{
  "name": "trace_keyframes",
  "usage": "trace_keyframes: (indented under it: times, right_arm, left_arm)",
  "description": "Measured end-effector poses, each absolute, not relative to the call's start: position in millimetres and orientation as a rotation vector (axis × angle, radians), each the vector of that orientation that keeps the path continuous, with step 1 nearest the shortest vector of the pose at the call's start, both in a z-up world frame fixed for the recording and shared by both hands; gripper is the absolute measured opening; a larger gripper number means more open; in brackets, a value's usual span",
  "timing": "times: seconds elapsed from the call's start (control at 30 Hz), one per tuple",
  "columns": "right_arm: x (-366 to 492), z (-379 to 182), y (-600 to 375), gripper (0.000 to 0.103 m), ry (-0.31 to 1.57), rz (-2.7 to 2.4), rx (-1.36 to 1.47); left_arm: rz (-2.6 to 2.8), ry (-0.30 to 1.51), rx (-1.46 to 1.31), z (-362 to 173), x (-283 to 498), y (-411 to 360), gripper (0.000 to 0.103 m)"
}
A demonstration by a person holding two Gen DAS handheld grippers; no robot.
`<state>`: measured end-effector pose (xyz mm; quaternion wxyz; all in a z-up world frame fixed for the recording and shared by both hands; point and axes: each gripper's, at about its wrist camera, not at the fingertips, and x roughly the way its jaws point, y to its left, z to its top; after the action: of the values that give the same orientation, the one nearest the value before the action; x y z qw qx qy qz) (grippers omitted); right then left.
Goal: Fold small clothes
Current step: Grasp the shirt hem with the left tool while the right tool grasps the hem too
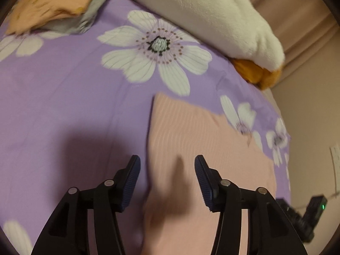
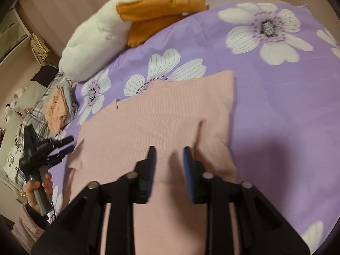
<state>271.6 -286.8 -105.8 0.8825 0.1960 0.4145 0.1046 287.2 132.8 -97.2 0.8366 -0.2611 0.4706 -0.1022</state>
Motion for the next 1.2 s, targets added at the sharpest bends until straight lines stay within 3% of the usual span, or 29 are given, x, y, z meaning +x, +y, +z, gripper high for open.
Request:
trace_keyframes:
  times: [0.07, 0.17, 0.53, 1.2]
  right_arm:
    - [254.8, -103.3, -297.5, 0.044, 0.858, 0.218, 0.428]
    - [222.6, -105.0, -312.1, 0.049, 0.876, 0.217, 0.447]
    - [128.6, -148.3, -332.9, 0.050, 1.004, 0.235, 0.573]
    - [24.3, -168.3, -315.0, 0.047, 1.066, 0.478, 0.755]
  left_arm:
    - [-0.237, 1.009, -0.559, -98.5, 262.1, 139.0, 0.057]
    - [-0.276, 1.036, -0.576, -102.0, 220.2, 143.8, 0.057]
    - [-0.481, 1.120, -0.590, -106.7, 130.2, 113.5, 0.057]
    - [-0.554, 1.146, -0.702, -109.6, 55.5, 118.1, 0.056]
